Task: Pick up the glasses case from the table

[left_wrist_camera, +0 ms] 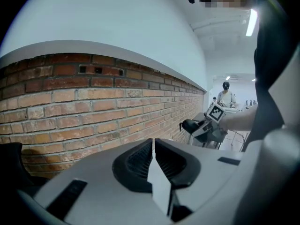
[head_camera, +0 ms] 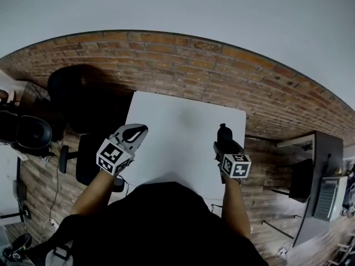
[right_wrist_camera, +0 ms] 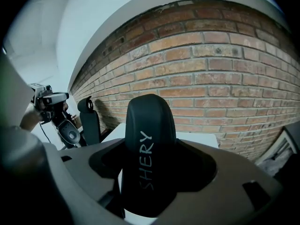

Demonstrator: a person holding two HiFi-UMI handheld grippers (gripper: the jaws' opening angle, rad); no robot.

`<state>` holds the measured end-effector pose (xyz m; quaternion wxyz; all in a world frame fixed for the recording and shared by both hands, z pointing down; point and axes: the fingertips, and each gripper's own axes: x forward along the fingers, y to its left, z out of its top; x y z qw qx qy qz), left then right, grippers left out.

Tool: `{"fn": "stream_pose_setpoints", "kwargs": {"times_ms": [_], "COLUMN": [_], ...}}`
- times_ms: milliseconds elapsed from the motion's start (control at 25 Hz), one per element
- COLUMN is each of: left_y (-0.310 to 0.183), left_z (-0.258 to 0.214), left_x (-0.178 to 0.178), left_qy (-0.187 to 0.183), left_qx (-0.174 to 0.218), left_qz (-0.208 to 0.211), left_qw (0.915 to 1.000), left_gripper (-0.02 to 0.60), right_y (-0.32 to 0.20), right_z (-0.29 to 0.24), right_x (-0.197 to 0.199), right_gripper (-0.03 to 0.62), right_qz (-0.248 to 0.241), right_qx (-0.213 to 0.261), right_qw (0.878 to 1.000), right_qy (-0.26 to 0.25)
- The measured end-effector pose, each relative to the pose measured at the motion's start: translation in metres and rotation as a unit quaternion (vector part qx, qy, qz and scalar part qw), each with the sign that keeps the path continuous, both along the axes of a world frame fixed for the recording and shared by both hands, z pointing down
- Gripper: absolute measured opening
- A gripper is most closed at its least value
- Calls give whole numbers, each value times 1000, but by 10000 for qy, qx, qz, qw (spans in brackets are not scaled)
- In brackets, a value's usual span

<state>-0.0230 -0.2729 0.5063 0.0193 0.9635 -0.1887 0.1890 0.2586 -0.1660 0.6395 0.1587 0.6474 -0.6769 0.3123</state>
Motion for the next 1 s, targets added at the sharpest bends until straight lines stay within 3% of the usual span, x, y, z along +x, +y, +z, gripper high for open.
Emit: {"fn": "stream_pose_setpoints", "kwargs": {"times_ms": [600,1000], "left_y": [4,13], "left_z": [-5,-8], "left_x": [2,5], "left_qy": [16,35], "left_qx": [59,76], "left_qz": [39,53], "left_qw": [10000,10000], "left_gripper": [25,25], "right_y": [5,14], "right_z": [-62,-74], "right_x": [-1,2], "right_gripper": [307,307], "right_qz": [7,72], "right_qx": [611,786], "right_qw": [9981,9969], "right_qy": [23,-69]}}
